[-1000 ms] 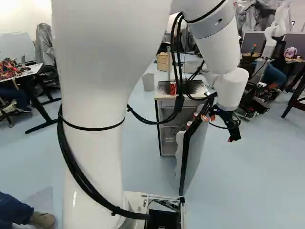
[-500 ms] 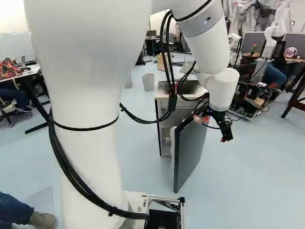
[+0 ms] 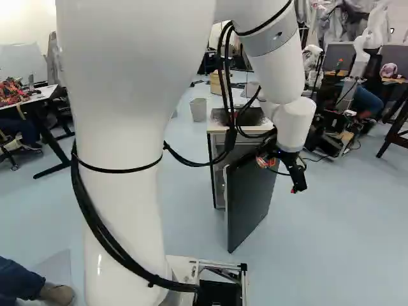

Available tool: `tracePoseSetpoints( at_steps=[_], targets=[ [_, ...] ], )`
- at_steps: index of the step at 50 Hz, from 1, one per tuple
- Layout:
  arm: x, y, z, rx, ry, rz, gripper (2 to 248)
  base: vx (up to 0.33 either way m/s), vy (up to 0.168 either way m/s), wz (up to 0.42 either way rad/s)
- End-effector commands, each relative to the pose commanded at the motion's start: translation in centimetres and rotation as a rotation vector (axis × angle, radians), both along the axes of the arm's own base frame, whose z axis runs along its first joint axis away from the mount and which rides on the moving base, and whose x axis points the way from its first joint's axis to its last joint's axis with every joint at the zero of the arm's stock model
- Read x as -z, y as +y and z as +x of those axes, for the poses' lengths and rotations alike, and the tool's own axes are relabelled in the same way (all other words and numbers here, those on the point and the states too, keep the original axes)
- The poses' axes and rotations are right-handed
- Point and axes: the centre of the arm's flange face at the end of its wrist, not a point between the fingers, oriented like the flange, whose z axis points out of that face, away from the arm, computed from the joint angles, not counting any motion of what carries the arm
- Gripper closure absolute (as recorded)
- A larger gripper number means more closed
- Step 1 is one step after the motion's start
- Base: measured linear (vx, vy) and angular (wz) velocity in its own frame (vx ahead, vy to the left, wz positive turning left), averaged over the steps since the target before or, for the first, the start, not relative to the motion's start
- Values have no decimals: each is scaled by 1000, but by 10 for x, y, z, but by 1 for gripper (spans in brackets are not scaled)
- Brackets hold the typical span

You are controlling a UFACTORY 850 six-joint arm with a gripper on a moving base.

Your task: Grab a drink from the fridge

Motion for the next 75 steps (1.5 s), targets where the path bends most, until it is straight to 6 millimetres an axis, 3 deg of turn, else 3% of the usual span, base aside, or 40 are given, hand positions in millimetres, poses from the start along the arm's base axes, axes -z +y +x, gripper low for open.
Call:
tracePoseSetpoints(
  at_steps=[29, 75],
  targets=[
    [0, 32, 4, -48, 9, 10, 3, 0, 0, 0],
    [0, 88, 37, -174, 15, 15, 3, 0, 0, 0]
  ],
)
